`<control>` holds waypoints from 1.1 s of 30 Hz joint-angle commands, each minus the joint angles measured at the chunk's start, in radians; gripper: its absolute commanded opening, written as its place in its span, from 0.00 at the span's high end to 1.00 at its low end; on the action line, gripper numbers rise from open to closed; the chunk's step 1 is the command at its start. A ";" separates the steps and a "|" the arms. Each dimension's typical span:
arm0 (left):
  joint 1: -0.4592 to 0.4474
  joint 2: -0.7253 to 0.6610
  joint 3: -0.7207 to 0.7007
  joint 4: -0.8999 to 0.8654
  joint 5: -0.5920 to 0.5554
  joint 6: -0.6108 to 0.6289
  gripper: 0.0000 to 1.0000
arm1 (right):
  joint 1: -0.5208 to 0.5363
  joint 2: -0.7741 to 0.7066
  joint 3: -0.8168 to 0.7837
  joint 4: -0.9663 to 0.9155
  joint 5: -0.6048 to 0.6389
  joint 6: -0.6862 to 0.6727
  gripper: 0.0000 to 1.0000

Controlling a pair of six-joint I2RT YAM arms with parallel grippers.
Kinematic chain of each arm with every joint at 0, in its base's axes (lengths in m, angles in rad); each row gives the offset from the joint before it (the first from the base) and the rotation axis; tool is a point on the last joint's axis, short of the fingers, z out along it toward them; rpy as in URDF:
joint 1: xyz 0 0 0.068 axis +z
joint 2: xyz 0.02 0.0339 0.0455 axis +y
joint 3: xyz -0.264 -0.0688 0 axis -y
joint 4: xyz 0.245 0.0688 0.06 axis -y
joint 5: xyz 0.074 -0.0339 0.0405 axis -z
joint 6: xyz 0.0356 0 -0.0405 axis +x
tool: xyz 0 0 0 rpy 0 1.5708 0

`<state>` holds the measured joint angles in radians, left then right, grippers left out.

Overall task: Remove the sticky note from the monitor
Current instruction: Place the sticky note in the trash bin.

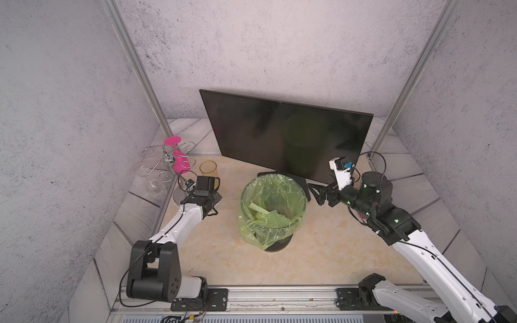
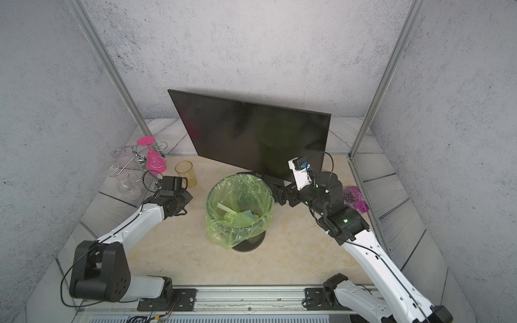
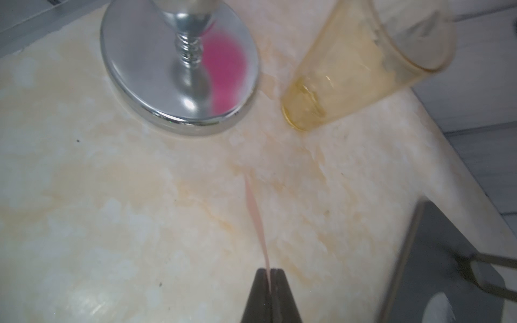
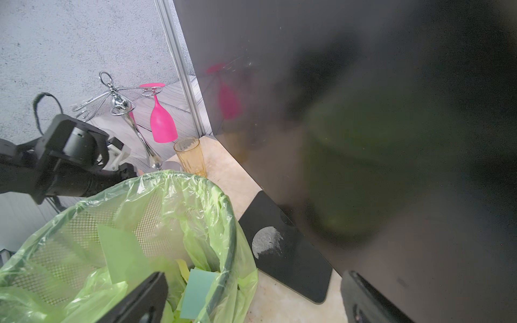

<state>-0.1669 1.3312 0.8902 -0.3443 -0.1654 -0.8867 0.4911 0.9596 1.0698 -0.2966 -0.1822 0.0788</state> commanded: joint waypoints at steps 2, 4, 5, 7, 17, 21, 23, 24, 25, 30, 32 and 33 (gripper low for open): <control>-0.060 -0.194 -0.020 -0.173 -0.030 0.064 1.00 | -0.004 -0.022 0.003 -0.007 -0.010 0.016 0.01; -0.073 -0.291 -0.010 -0.243 -0.010 0.102 1.00 | -0.004 -0.023 0.006 -0.008 -0.013 0.019 0.01; -0.077 -0.341 0.001 -0.273 -0.002 0.122 1.00 | -0.005 -0.021 0.007 -0.010 -0.016 0.019 0.01; -0.083 -0.423 0.030 -0.323 0.037 0.154 1.00 | -0.004 -0.021 0.009 -0.014 -0.020 0.019 0.01; -0.352 -0.435 0.294 -0.295 0.239 0.282 1.00 | -0.003 -0.023 0.028 -0.040 -0.004 0.014 0.01; -0.539 -0.322 0.350 -0.246 0.203 0.330 1.00 | -0.005 -0.025 0.037 -0.054 0.008 0.006 0.01; -0.601 -0.275 0.373 -0.229 0.194 0.354 1.00 | -0.004 -0.028 0.040 -0.060 0.012 0.004 0.01; -0.627 -0.256 0.383 -0.218 0.194 0.364 1.00 | -0.004 -0.027 0.042 -0.063 0.012 0.003 0.01; -0.650 -0.237 0.390 -0.206 0.204 0.375 1.00 | -0.004 -0.027 0.042 -0.064 0.013 0.001 0.01; -0.697 -0.152 0.441 -0.231 0.220 0.405 0.76 | -0.006 -0.029 0.044 -0.068 0.015 0.000 0.01; -0.697 -0.151 0.440 -0.221 0.221 0.409 0.67 | -0.004 -0.030 0.045 -0.071 0.020 -0.002 0.01; -0.697 -0.155 0.442 -0.216 0.219 0.415 0.64 | -0.005 -0.029 0.045 -0.073 0.021 -0.003 0.01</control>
<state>-0.8608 1.1912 1.2987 -0.5755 0.0528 -0.4988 0.4904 0.9474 1.0874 -0.3492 -0.1791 0.0814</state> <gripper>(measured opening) 0.350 0.994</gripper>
